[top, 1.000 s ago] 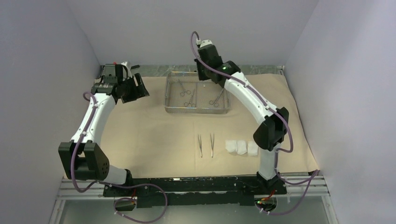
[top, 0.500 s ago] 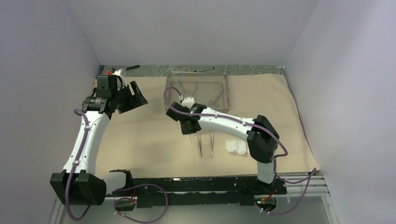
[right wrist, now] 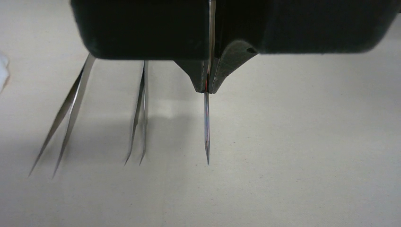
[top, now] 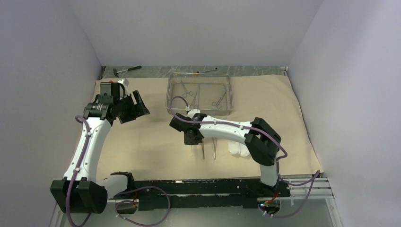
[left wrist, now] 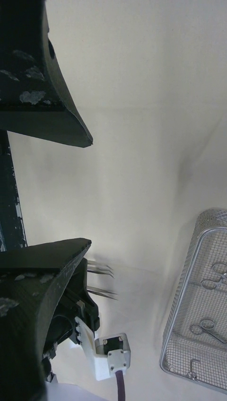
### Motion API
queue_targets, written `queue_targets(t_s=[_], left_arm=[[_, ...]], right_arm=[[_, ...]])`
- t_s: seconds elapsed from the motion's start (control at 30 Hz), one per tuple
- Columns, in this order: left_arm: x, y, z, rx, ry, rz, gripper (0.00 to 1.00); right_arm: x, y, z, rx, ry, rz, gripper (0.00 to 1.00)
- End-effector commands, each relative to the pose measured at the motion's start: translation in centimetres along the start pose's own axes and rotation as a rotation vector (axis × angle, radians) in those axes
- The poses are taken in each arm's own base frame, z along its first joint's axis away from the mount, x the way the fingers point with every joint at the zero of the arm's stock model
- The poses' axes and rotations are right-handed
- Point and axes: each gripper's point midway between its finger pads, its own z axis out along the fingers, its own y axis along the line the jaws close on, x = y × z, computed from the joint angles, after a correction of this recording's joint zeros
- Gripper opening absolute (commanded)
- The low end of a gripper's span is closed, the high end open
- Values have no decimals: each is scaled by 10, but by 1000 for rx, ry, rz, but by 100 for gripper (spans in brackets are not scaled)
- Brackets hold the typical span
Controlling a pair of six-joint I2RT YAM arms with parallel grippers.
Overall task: Open and lay out the surgical kit
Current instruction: Place the medical item in the surgical kit.
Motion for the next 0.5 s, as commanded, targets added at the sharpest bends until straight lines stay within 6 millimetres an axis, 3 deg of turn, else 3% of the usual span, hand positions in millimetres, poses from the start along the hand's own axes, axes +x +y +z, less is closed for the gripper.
queue_targets(t_s=[0.0, 0.27, 0.37, 0.47], left_arm=[[4, -4, -7, 26, -2, 24, 76], [9, 0, -10, 12, -3, 44, 77], [10, 2, -11, 6, 0, 47, 77], [7, 1, -13, 4, -7, 52, 77]], right_arm=[[2, 13, 7, -21, 3, 43, 0], [17, 10, 24, 14, 52, 42, 4], [20, 10, 24, 11, 67, 46, 14], [11, 14, 13, -8, 44, 52, 32]])
